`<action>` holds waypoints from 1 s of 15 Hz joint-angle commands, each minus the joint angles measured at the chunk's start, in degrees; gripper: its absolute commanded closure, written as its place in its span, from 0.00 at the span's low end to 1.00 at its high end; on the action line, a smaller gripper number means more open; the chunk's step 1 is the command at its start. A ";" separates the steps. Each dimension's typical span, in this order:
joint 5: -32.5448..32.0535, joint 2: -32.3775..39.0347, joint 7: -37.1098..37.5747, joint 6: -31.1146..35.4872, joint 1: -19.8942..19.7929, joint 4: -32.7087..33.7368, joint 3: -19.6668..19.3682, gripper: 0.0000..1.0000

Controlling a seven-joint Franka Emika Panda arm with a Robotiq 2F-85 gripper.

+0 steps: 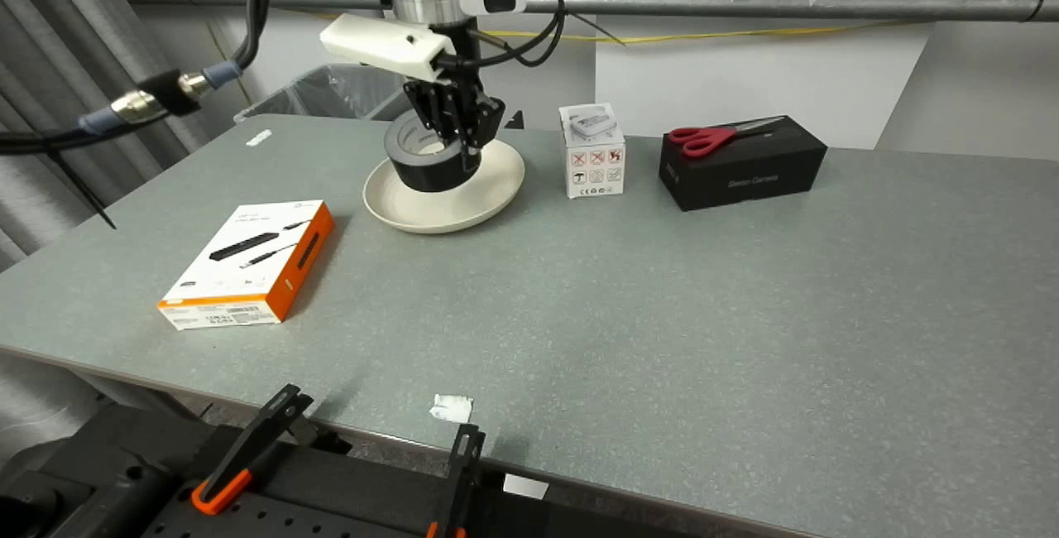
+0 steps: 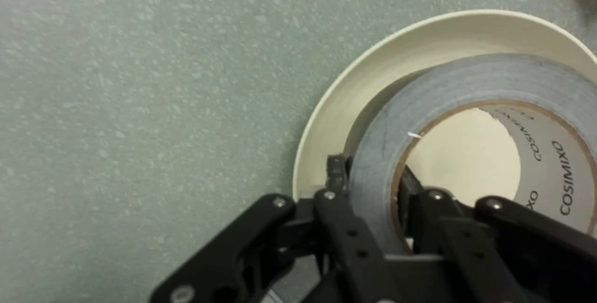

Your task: Put the masking tape on the plate

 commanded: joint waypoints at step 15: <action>1.62 20.97 3.77 -0.80 2.16 21.70 0.34 0.33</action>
